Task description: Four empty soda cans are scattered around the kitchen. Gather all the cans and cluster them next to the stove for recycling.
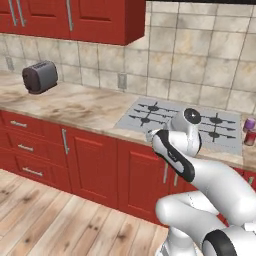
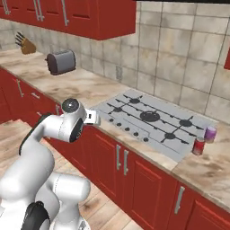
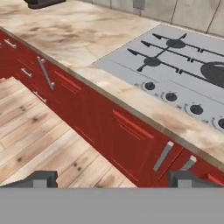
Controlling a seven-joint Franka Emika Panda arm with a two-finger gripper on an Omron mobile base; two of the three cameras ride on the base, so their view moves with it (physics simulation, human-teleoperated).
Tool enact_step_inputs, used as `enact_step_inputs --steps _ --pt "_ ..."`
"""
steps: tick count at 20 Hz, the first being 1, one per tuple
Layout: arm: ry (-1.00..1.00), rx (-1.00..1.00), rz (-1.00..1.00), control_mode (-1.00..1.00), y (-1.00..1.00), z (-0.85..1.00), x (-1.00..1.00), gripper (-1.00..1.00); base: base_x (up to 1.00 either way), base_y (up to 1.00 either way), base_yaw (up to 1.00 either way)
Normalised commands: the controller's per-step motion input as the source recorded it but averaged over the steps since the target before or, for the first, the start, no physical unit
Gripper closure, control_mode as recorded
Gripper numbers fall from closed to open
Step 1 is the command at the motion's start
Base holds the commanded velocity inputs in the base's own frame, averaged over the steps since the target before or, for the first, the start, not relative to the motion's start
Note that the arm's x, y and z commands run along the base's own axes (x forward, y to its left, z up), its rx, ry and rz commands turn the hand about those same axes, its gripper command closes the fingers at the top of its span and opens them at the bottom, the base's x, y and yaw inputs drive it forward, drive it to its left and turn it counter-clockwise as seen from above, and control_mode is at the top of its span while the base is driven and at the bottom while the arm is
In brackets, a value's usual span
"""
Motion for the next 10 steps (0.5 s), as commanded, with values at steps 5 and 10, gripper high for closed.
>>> enact_step_inputs --steps 5,10 --pt "0.00 0.00 0.00 1.00 0.00 0.00 0.00 -1.00 0.00 0.32 0.49" --pt "0.00 0.00 0.00 1.00 0.00 0.00 0.00 -1.00 0.00 0.22 0.50"
